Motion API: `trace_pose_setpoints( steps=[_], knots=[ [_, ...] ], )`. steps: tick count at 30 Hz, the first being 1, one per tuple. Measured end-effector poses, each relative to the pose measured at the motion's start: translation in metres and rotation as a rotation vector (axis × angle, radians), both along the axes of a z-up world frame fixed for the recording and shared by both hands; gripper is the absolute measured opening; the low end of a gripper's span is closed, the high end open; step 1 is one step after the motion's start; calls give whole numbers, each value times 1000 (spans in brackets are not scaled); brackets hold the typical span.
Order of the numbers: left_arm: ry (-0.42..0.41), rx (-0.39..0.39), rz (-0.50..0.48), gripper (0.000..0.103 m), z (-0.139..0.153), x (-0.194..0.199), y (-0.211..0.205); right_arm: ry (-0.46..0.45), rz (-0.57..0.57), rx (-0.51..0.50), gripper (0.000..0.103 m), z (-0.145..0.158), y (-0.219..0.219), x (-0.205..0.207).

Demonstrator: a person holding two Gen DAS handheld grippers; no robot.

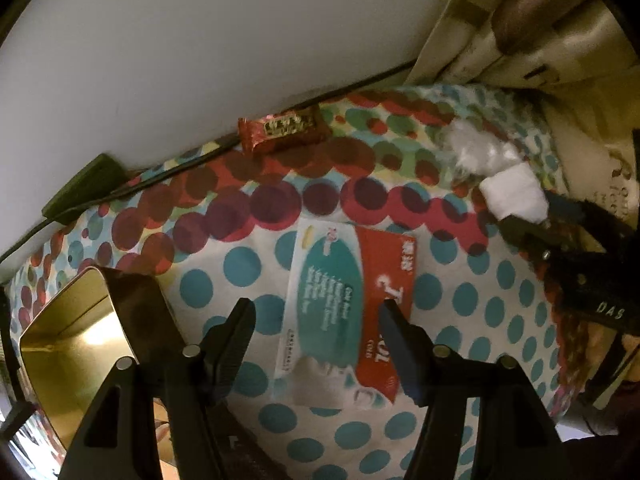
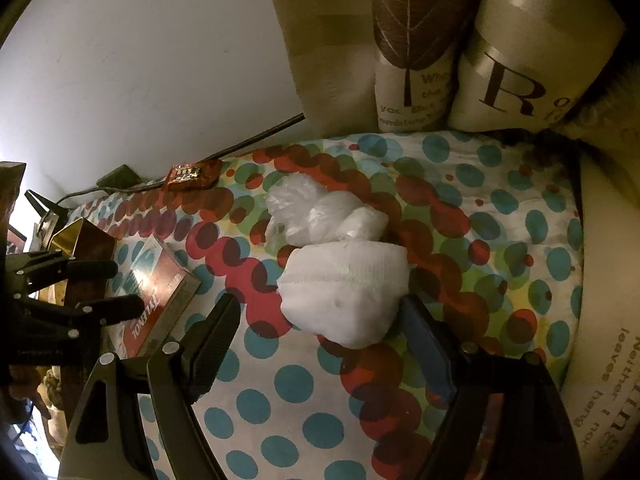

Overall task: Organize objects
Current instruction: 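Grasp the Tylenol box with the left gripper while the right gripper approaches the white sock, then grasp the white sock with the right gripper while the left gripper lifts the Tylenol box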

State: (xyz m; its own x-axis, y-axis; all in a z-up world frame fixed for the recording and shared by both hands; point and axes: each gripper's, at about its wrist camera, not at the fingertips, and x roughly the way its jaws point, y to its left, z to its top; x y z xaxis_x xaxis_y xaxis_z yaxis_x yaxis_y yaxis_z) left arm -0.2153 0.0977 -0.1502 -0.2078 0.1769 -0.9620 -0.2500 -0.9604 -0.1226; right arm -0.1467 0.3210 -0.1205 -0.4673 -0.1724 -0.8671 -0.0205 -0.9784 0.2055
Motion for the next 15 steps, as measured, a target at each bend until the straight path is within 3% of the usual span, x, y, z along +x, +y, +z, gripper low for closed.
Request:
trace_pose_setpoints(
  steps=[6,15],
  knots=[
    [-28,43,-7,66,-5,1,9,-9,-19,15,82,-2,-2,-6],
    [-81,46,-33,77,-15,-1,21,-16,-23,-6,81,-3,-2,-9]
  ],
)
